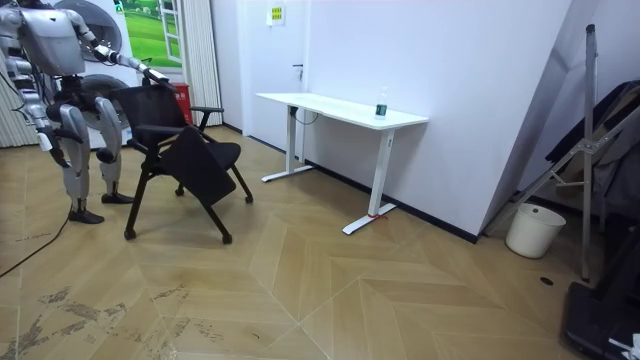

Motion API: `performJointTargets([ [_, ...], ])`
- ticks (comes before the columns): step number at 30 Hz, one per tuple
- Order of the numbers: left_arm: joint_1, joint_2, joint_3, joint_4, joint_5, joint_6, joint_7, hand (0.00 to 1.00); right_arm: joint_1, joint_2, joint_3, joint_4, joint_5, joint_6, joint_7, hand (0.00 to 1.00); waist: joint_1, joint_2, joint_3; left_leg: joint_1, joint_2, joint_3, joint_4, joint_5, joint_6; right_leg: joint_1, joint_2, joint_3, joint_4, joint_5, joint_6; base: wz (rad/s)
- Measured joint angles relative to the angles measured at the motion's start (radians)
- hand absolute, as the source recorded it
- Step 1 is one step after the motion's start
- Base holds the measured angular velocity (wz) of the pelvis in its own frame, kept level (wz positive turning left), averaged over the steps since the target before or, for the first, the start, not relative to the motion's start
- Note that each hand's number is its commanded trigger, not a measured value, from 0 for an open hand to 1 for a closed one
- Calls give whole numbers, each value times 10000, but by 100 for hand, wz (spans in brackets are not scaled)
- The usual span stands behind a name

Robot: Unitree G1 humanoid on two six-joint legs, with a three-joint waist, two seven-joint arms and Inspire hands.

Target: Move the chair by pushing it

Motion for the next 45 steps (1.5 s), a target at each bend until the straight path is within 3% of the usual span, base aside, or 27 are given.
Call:
performJointTargets([
  [6,-133,2,0,449,-72,-410,264,100,-11,-1,-55,4,-10,1,15,0,13,-20,17,37,6,14,14,2,3,-1,5,52,33,-4,4,0],
  [11,-133,182,-18,485,23,-882,266,100,-12,-1,-60,4,-23,0,18,0,7,-29,88,2,8,13,40,2,4,-16,8,52,39,-3,5,0],
  [16,-132,410,-274,485,34,-1217,507,100,-14,-3,-161,13,-20,-2,-1,0,10,-33,98,-71,11,14,47,2,4,-78,12,63,35,2,2,0],
  [45,-137,390,-320,682,14,-1326,1110,100,-10,-6,-691,20,-479,-24,-214,0,-63,5,46,-12,15,133,-6,2,4,-116,16,239,140,6,1,-1],
])
